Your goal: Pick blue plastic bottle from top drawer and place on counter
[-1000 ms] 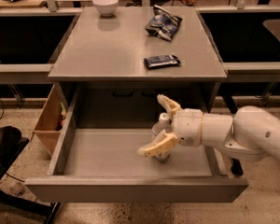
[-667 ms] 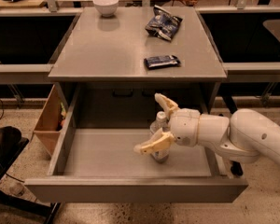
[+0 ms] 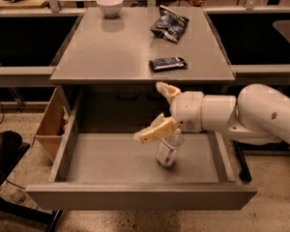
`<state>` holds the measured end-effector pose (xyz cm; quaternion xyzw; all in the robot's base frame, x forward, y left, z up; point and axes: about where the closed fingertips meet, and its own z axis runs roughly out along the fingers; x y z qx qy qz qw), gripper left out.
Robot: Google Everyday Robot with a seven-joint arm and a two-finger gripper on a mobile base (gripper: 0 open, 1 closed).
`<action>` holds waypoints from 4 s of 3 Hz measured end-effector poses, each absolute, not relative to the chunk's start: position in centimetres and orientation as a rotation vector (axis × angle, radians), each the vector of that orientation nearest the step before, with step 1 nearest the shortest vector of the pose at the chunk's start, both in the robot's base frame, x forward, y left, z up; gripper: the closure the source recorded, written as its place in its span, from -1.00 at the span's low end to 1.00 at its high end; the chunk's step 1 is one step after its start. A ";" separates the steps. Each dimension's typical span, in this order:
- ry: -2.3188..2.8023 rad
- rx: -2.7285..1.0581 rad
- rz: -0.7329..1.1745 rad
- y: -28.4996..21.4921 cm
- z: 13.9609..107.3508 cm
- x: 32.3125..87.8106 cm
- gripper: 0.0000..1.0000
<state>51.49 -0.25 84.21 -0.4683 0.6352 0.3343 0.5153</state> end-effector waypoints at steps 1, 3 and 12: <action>1.599 -1.109 0.743 -0.9 88.9 51.8 -1.00; 1.592 -1.065 0.735 -2.1 87.8 51.4 -1.00; 1.533 -0.984 0.897 -4.8 68.8 52.3 -0.64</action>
Offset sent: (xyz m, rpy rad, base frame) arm 0.0039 -0.0059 0.0397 -0.0490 0.0111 -0.0441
